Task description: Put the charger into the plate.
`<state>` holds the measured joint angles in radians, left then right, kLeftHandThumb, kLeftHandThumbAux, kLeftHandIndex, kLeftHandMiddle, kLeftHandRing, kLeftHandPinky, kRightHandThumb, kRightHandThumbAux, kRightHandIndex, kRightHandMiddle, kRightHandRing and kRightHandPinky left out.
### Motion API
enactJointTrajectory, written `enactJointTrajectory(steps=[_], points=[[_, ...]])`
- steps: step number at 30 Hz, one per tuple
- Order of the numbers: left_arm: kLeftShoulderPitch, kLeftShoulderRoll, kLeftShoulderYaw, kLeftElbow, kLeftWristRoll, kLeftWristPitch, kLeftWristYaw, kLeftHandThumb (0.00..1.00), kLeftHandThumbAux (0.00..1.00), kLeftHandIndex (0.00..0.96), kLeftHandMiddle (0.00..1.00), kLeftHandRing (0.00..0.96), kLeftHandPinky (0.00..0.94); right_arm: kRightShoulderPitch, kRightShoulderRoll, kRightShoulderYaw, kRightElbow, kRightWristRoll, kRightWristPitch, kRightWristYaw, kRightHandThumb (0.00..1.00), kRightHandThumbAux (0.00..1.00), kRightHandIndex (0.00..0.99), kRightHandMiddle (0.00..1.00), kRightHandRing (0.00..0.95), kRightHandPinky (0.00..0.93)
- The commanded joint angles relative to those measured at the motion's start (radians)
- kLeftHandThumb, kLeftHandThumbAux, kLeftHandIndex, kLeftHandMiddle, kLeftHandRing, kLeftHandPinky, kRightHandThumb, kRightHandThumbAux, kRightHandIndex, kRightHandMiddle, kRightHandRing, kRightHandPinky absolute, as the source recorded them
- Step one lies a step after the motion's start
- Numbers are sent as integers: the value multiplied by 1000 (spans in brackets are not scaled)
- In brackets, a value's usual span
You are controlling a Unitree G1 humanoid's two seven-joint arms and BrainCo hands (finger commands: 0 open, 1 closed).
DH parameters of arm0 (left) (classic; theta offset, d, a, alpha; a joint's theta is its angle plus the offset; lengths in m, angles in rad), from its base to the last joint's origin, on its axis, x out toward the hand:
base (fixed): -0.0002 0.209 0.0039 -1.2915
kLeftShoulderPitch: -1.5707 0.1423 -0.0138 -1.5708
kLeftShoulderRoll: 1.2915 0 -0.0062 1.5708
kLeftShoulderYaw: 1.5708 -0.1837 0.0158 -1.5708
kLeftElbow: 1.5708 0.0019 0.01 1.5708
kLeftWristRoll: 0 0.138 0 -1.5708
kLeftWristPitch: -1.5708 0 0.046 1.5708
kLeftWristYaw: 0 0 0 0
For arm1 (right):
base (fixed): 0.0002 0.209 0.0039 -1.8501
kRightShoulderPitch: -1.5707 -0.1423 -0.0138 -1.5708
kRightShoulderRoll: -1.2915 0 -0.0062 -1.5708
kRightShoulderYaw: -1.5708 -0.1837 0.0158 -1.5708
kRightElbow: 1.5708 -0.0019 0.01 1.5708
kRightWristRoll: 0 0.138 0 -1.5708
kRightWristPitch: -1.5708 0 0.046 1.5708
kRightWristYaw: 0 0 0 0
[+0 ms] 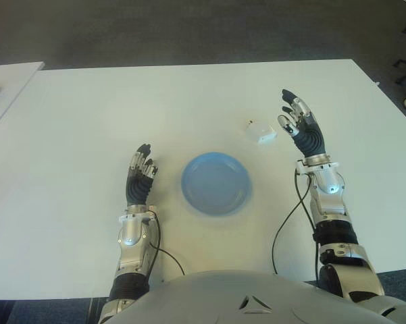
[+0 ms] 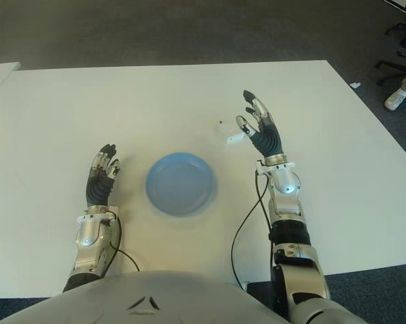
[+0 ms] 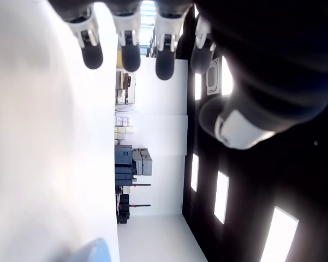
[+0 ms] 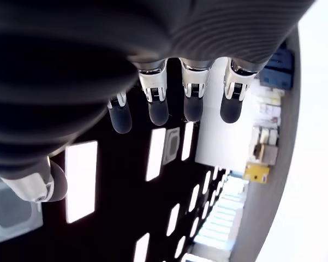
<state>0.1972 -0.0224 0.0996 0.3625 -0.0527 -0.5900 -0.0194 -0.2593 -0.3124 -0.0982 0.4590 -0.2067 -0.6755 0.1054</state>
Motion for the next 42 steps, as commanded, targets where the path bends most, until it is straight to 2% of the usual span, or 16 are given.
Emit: enactJointTrajectory(steps=[1,5,10,14,18,23,28,42], points=[[14,0,-6,44,13,27,3,166,629,127,123,93,103,-126,-73,68,68,-186,10,-90,335,464,96,92,11,0],[13,2,-7,39,23,35,9,163,637,124,122,94,104,-210,-126,139,113,-333,17,-174,350,497,90,91,31,26],[13,3,-6,36,23,36,6,155,641,122,124,97,106,-293,-167,224,195,-445,19,-247,367,513,82,82,37,24],[13,0,-8,29,22,45,5,154,646,120,125,98,107,-394,-174,308,308,-523,31,-297,367,519,71,69,29,14],[12,-2,-12,21,26,55,7,156,647,120,127,99,106,-510,-147,400,450,-587,50,-327,370,525,63,55,19,6],[11,-4,-18,12,25,53,2,172,648,121,127,97,100,-601,-115,476,610,-616,69,-357,399,525,53,36,13,30],[21,-5,-23,-5,25,57,-1,182,657,121,124,95,102,-644,-93,526,719,-620,89,-386,418,523,53,27,14,45],[59,-4,-36,-45,38,53,11,173,660,120,122,100,112,-675,-65,592,818,-593,118,-382,429,500,49,12,11,53]])
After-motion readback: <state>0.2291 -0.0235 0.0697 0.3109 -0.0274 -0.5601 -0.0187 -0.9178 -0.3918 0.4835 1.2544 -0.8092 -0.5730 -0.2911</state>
